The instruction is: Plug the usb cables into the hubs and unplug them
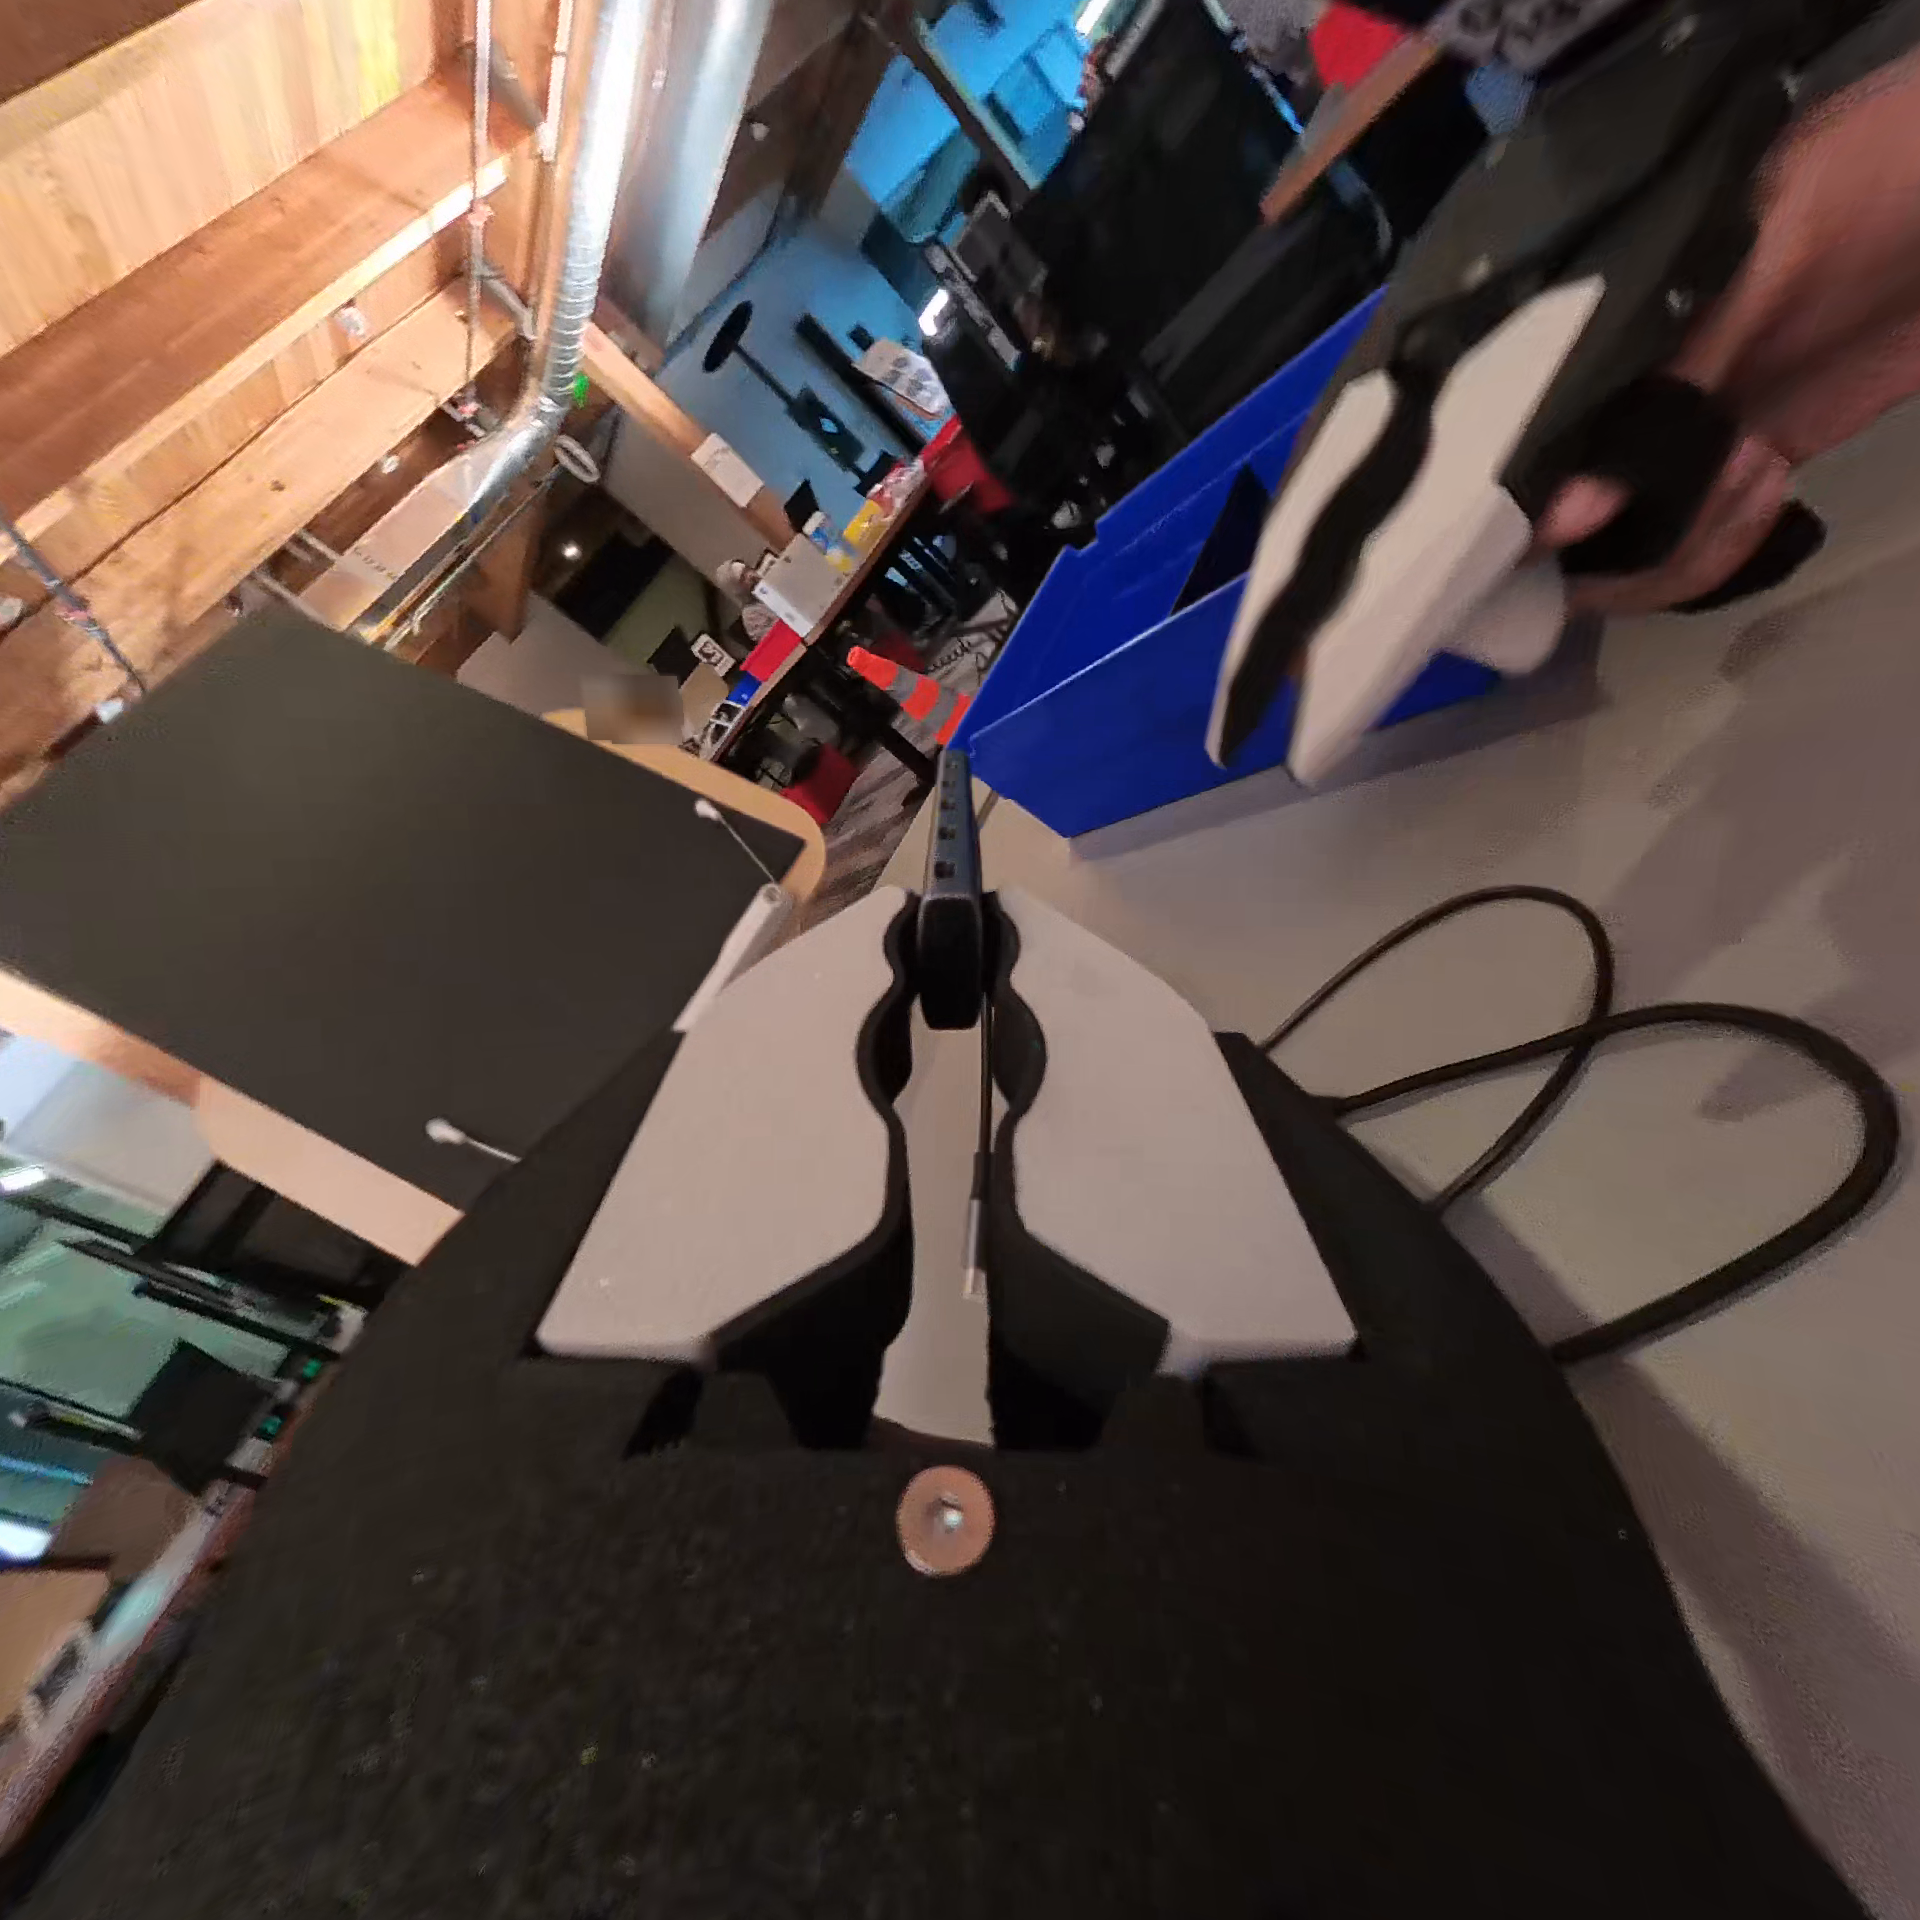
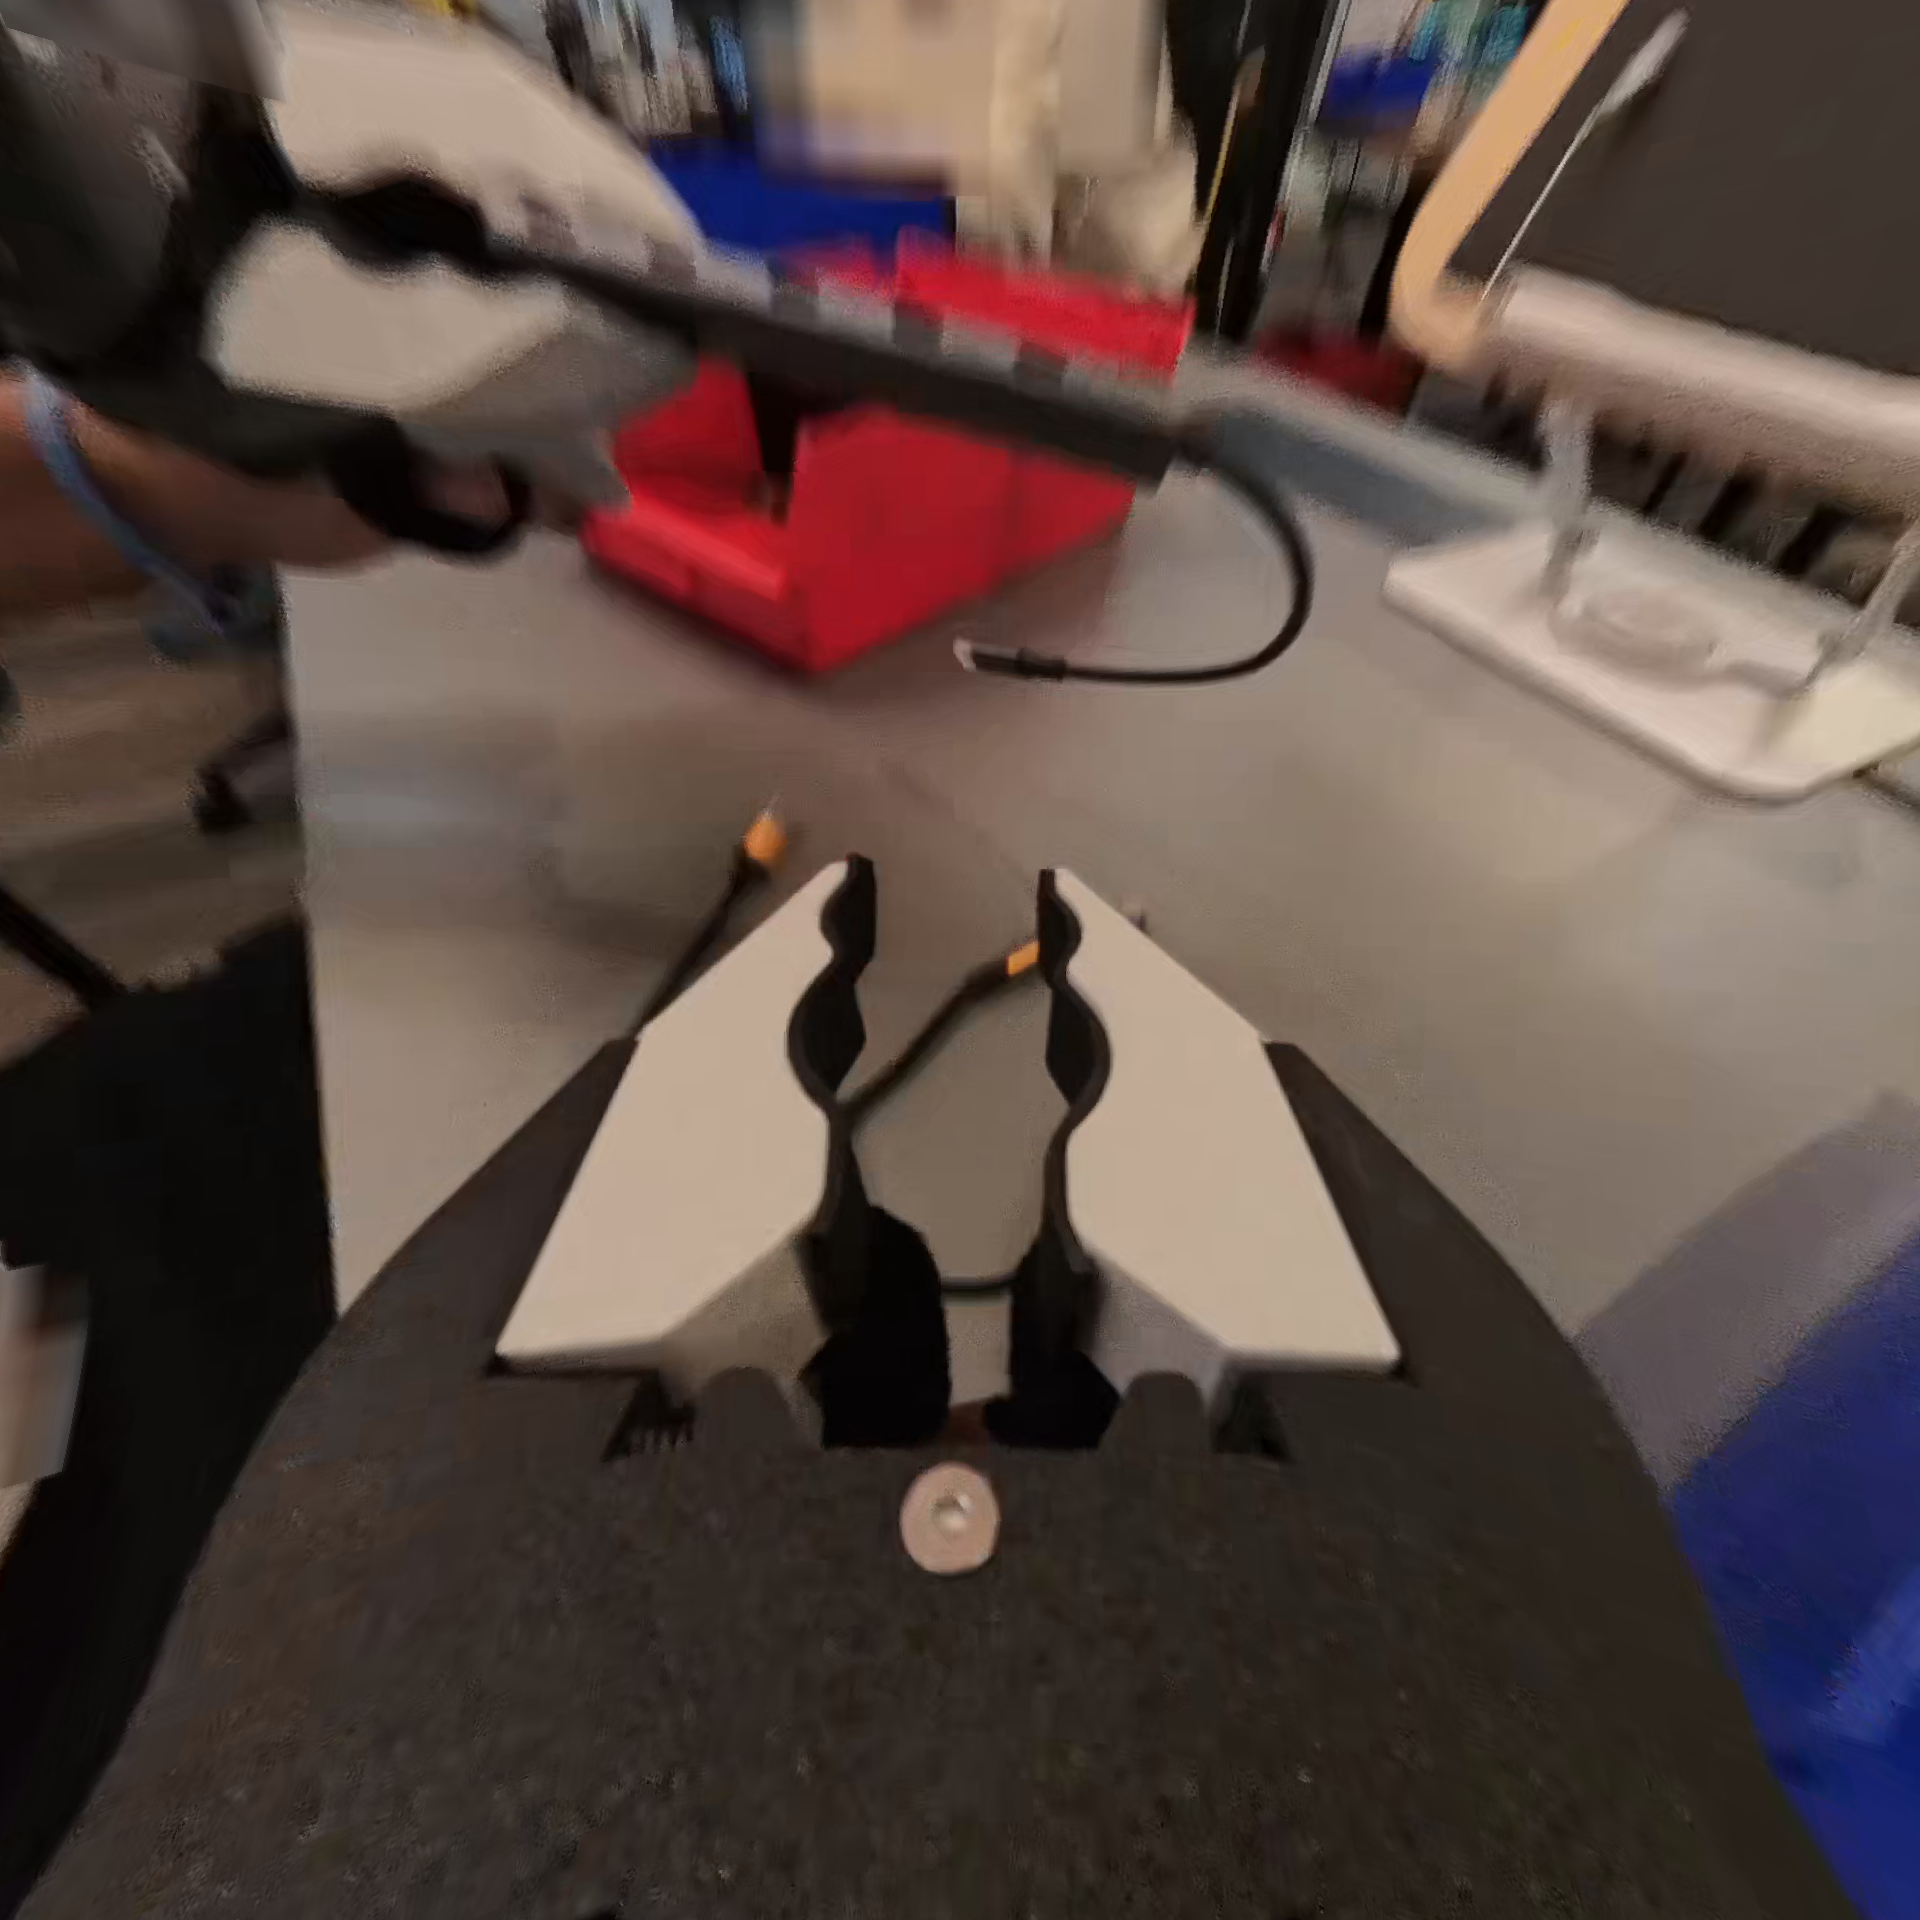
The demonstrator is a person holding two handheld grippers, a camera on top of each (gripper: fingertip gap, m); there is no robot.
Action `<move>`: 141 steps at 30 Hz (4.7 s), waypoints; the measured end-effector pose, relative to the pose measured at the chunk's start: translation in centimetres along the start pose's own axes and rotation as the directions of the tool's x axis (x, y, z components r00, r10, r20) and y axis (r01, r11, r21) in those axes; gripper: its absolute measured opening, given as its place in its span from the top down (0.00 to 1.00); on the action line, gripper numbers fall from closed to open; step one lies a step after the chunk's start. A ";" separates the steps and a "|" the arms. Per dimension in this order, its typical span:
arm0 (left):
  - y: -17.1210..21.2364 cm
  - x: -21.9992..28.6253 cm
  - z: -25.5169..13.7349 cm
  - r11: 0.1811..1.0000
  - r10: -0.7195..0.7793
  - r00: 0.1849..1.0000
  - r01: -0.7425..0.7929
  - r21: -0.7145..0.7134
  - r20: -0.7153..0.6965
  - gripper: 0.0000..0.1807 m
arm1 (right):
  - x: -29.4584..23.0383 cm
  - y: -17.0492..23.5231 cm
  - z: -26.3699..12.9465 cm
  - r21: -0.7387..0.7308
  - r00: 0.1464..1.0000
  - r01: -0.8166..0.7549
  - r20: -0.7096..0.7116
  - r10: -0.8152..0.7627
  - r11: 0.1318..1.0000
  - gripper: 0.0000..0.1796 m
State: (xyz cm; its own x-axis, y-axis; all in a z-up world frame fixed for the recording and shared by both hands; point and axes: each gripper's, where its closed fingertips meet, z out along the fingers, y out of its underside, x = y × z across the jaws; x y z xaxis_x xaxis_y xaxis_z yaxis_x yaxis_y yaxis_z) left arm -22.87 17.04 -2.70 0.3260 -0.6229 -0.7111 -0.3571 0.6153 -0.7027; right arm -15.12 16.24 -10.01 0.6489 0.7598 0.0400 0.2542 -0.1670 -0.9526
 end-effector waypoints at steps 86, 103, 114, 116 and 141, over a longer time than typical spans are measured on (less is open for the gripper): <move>6.9 8.8 2.7 0.694 0.669 0.733 -0.674 -0.251 -0.121 0.95 | -5.4 3.3 1.7 -0.395 0.902 -0.205 0.280 0.330 0.896 0.96; 7.9 7.0 1.7 0.853 0.379 0.919 -0.392 -0.345 -0.108 0.95 | -4.9 0.2 3.5 -0.169 0.992 0.042 0.126 -0.021 0.985 0.96; 8.1 6.9 1.9 0.793 0.451 0.884 -0.460 -0.400 -0.124 0.95 | -4.8 1.2 3.8 -0.209 0.996 0.032 0.090 -0.014 0.977 0.96; 8.3 7.1 2.0 0.796 0.440 0.889 -0.451 -0.404 -0.125 0.95 | -4.8 1.3 3.9 -0.214 0.996 0.030 0.087 -0.011 0.976 0.96; -3.5 5.1 -4.5 0.859 -0.360 0.757 0.497 0.124 -0.546 0.95 | -6.8 -5.4 -3.6 0.190 0.899 0.301 0.270 -0.345 0.934 0.85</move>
State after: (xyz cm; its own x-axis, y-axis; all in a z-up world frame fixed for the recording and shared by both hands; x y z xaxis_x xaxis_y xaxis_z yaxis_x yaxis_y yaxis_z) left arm -23.88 9.56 -3.74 -0.1023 -0.9563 -0.2738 -0.0362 0.2786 -0.9597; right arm -18.33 9.76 -4.10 0.3021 0.9102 0.2832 0.2966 0.1926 -0.9354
